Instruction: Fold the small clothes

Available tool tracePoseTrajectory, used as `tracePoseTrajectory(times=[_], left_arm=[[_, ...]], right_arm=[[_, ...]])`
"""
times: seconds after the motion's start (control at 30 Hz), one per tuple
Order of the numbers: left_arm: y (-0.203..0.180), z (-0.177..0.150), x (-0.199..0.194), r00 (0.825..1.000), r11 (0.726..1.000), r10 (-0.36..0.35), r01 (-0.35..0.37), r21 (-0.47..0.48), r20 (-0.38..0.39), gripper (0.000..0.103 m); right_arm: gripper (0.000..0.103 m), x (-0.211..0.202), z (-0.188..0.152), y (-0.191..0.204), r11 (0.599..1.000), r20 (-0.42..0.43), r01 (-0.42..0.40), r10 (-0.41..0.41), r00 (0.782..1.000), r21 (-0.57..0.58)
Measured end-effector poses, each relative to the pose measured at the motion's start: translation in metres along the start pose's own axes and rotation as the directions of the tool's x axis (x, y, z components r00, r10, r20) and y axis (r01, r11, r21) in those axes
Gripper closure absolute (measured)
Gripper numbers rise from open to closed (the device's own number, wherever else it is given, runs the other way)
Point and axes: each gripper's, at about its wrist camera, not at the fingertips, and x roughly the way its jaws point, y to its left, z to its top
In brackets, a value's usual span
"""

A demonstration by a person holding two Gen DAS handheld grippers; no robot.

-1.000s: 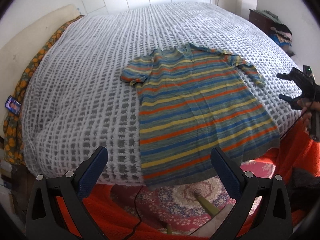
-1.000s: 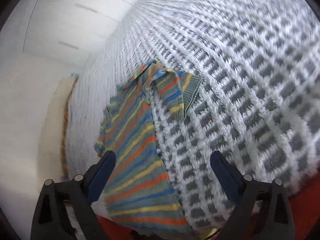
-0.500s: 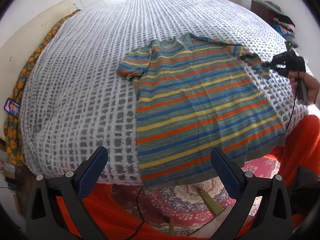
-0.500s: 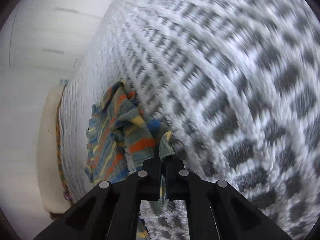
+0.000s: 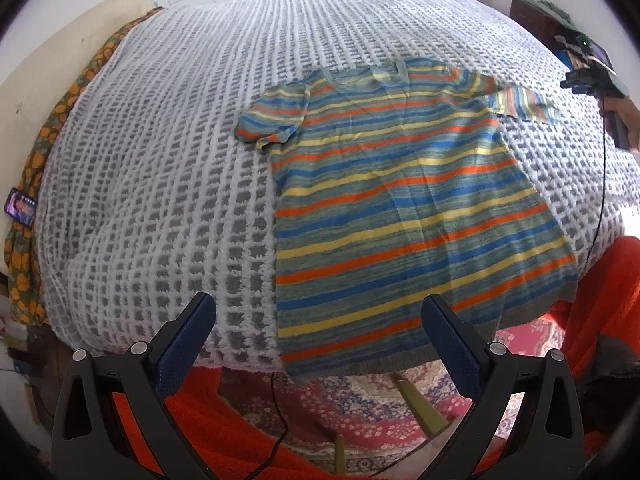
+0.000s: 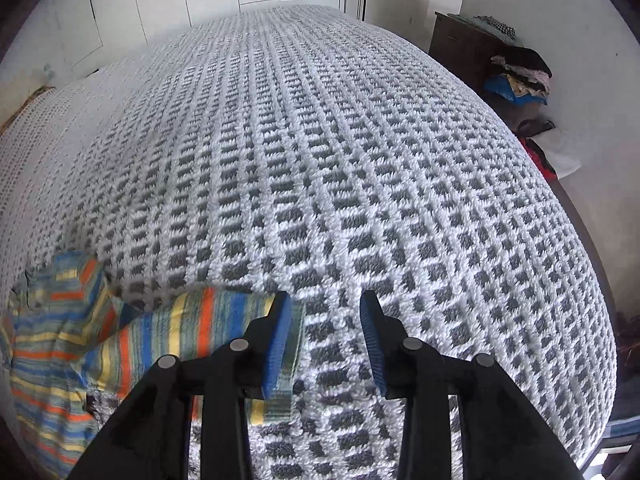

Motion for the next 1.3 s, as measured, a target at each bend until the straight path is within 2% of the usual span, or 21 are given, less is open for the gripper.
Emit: tracePoseTrajectory(times=[0.1, 0.13, 0.17, 0.3, 0.37, 0.43, 0.53, 0.67, 0.73, 0.77, 0.8, 0.83, 0.87, 0.93, 1.0, 1.07, 1.1, 1.17, 1.2, 1.23, 1.3], left_arm=[[0.006, 0.001, 0.011, 1.0, 1.0, -0.006, 0.006, -0.023, -0.019, 0.001], [0.01, 0.002, 0.015, 1.0, 0.999, -0.005, 0.005, -0.032, -0.019, 0.001], [0.015, 0.004, 0.02, 1.0, 0.999, -0.003, 0.003, -0.043, -0.016, 0.001], [0.054, 0.03, 0.051, 0.998, 0.99, -0.056, 0.054, -0.134, -0.008, 0.001], [0.079, 0.056, 0.07, 0.991, 0.972, -0.137, 0.137, -0.192, 0.014, 0.001], [0.093, 0.085, 0.088, 0.98, 0.958, -0.195, 0.201, -0.205, 0.048, 0.001], [0.093, 0.135, 0.123, 0.968, 0.957, -0.241, 0.25, -0.149, 0.077, 0.001], [0.051, 0.183, 0.184, 0.99, 0.99, -0.135, 0.134, 0.04, 0.032, 0.004], [0.036, 0.192, 0.218, 0.998, 0.989, -0.059, 0.062, 0.136, -0.027, 0.026], [0.032, 0.196, 0.237, 0.997, 0.987, -0.02, 0.032, 0.159, -0.079, 0.055], [0.035, 0.197, 0.248, 0.994, 0.989, -0.014, 0.029, 0.143, -0.106, 0.101], [0.044, 0.197, 0.249, 0.994, 0.996, -0.029, 0.038, 0.086, -0.101, 0.097], [0.062, 0.196, 0.235, 0.997, 0.997, -0.067, 0.066, -0.027, -0.039, 0.1], [0.105, 0.182, 0.202, 0.99, 0.957, -0.127, 0.138, -0.255, 0.059, 0.1], [0.157, 0.142, 0.179, 0.979, 0.845, -0.171, 0.203, -0.495, 0.11, 0.098], [0.203, 0.09, 0.183, 0.983, 0.712, -0.163, 0.178, -0.679, 0.086, 0.097], [0.219, 0.067, 0.188, 0.988, 0.662, -0.144, 0.136, -0.737, 0.054, 0.098], [0.242, 0.032, 0.2, 0.992, 0.601, -0.123, 0.065, -0.797, -0.011, 0.098], [0.249, 0.02, 0.202, 0.991, 0.574, -0.133, 0.068, -0.816, -0.011, 0.098], [0.253, 0.013, 0.203, 0.989, 0.555, -0.148, 0.085, -0.827, 0.003, 0.095], [0.253, 0.009, 0.204, 0.98, 0.549, -0.192, 0.144, -0.823, 0.044, 0.075]], right_arm=[[0.065, -0.004, -0.025, 0.028, 0.99, -0.013, -0.137, 0.137, 0.99, 0.026], [0.059, -0.006, -0.034, 0.04, 0.98, -0.024, -0.196, 0.197, 0.98, 0.04], [0.054, -0.008, -0.043, 0.052, 0.965, -0.037, -0.254, 0.256, 0.966, 0.058], [0.052, -0.019, -0.094, 0.096, 0.88, -0.078, -0.444, 0.461, 0.884, 0.169], [0.052, -0.028, -0.121, 0.117, 0.852, -0.09, -0.493, 0.513, 0.853, 0.177], [0.051, -0.041, -0.147, 0.136, 0.837, -0.088, -0.522, 0.539, 0.837, 0.164], [0.047, -0.057, -0.182, 0.158, 0.824, -0.091, -0.546, 0.562, 0.822, 0.148], [0.047, -0.07, -0.216, 0.175, 0.807, -0.101, -0.568, 0.586, 0.804, 0.163], [0.047, -0.075, -0.227, 0.179, 0.802, -0.105, -0.573, 0.593, 0.798, 0.17], [0.047, -0.077, -0.231, 0.181, 0.8, -0.106, -0.575, 0.596, 0.796, 0.174], [0.047, -0.079, -0.233, 0.182, 0.798, -0.106, -0.576, 0.597, 0.795, 0.175], [0.046, -0.081, -0.234, 0.184, 0.8, -0.106, -0.575, 0.595, 0.797, 0.169], [0.046, -0.082, -0.234, 0.186, 0.806, -0.107, -0.571, 0.588, 0.801, 0.154], [0.045, -0.089, -0.235, 0.191, 0.819, -0.101, -0.563, 0.573, 0.814, 0.108], [0.04, -0.096, -0.236, 0.191, 0.827, -0.096, -0.558, 0.562, 0.821, 0.069], [0.04, -0.096, -0.239, 0.192, 0.832, -0.098, -0.551, 0.554, 0.827, 0.056], [0.04, -0.094, -0.242, 0.192, 0.831, -0.102, -0.553, 0.556, 0.825, 0.059], [0.04, -0.094, -0.249, 0.191, 0.826, -0.113, -0.557, 0.563, 0.818, 0.081], [0.04, -0.093, -0.251, 0.192, 0.823, -0.121, -0.561, 0.568, 0.814, 0.089], [0.04, -0.095, -0.253, 0.193, 0.823, -0.127, -0.56, 0.567, 0.814, 0.091], [0.04, -0.098, -0.255, 0.194, 0.827, -0.127, -0.555, 0.562, 0.817, 0.087]])
